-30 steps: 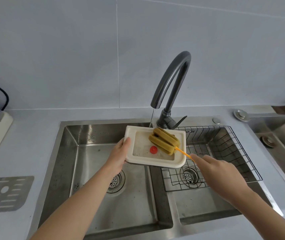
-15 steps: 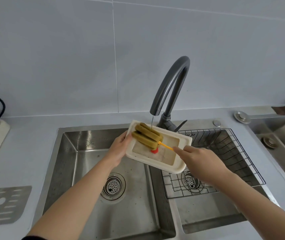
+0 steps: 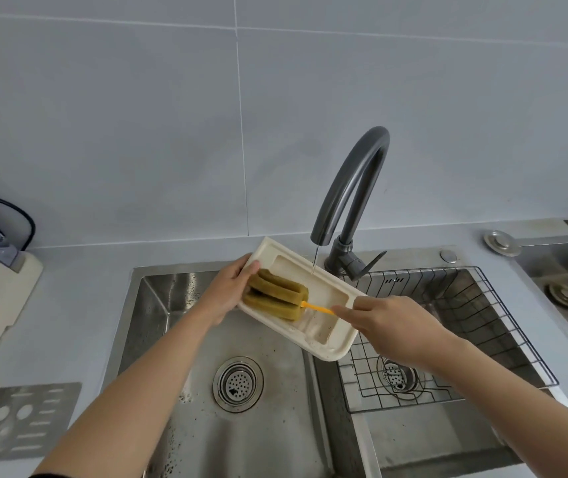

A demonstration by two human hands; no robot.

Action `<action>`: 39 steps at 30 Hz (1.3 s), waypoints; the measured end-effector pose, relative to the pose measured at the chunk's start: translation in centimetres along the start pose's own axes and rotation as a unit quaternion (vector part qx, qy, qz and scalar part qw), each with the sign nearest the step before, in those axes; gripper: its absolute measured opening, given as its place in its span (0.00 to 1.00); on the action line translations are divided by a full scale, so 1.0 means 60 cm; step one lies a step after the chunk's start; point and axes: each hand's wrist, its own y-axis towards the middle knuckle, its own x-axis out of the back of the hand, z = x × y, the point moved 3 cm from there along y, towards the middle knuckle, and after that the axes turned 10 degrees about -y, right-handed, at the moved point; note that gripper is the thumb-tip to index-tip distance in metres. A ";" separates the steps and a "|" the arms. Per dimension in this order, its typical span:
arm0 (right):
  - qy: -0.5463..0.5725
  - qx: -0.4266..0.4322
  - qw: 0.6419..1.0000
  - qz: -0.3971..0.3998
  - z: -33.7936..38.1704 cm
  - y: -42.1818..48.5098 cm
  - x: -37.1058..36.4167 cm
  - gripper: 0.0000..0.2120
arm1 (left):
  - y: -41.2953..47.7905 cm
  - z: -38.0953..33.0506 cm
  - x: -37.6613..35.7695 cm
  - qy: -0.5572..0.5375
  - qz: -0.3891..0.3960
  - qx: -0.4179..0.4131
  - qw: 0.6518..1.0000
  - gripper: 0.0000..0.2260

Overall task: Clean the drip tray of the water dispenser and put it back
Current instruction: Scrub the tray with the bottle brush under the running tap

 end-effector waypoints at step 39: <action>0.005 -0.044 0.999 0.002 -0.036 0.017 -0.007 0.29 | -0.022 0.011 0.031 0.061 -0.060 0.000 0.996 0.08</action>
